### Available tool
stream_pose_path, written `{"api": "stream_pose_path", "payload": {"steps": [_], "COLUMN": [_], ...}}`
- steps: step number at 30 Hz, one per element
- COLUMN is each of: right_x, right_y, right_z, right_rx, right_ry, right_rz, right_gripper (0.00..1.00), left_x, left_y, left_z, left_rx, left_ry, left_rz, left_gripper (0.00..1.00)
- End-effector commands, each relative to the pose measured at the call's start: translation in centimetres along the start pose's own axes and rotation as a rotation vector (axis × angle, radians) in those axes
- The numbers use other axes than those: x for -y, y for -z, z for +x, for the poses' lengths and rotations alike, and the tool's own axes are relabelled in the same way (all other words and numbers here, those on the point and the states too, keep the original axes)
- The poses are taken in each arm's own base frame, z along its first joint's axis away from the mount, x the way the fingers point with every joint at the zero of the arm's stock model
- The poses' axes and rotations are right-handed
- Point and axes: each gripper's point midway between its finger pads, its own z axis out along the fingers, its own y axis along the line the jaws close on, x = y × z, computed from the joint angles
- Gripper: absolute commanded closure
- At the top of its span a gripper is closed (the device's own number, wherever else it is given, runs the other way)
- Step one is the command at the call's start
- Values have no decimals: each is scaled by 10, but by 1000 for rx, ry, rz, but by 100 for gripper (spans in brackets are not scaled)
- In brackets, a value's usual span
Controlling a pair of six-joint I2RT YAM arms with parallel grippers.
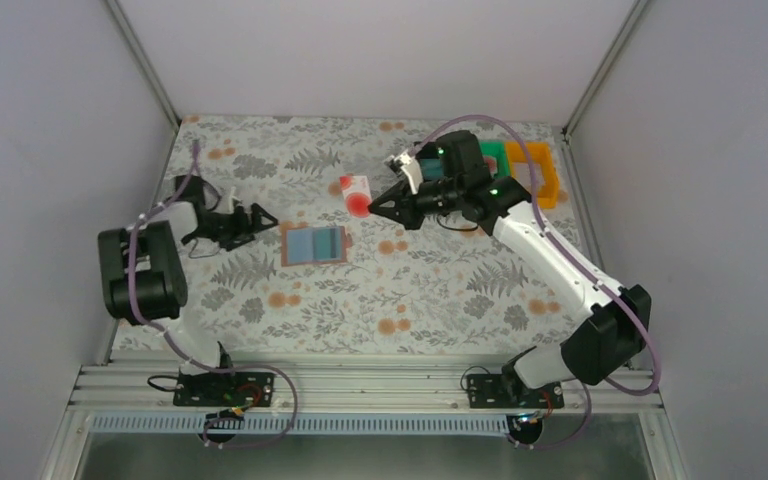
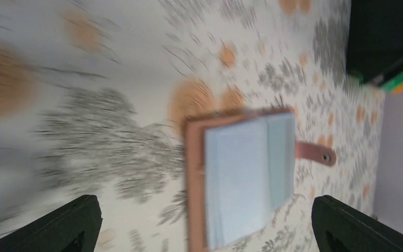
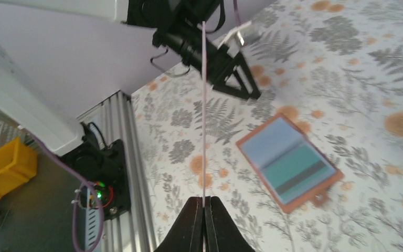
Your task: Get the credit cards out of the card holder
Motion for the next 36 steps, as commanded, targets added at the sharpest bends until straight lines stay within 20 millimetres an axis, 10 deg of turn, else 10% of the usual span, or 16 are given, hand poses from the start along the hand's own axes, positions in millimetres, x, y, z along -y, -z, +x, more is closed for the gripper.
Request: {"api": "stream_pose_path", "payload": {"steps": [1, 9, 14, 26, 36], "right_x": [-33, -48, -63, -82, -85], "right_y": [-14, -47, -63, -77, -71], "right_z": [1, 11, 16, 22, 17], "right_rx": [-51, -186, -243, -285, -262], "right_ry": [77, 137, 199, 277, 310], "right_rz": [-67, -38, -45, -37, -14], "right_gripper": [96, 96, 96, 96, 96], "left_x": [-14, 141, 226, 258, 258], "left_y": [67, 165, 161, 132, 120], "left_z": [-32, -50, 22, 103, 125], "left_rx": [200, 371, 150, -24, -89], "left_ry": [37, -533, -990, -1300, -1324], "left_rz": [-88, 132, 275, 397, 450], "left_gripper": [0, 10, 11, 12, 64]}}
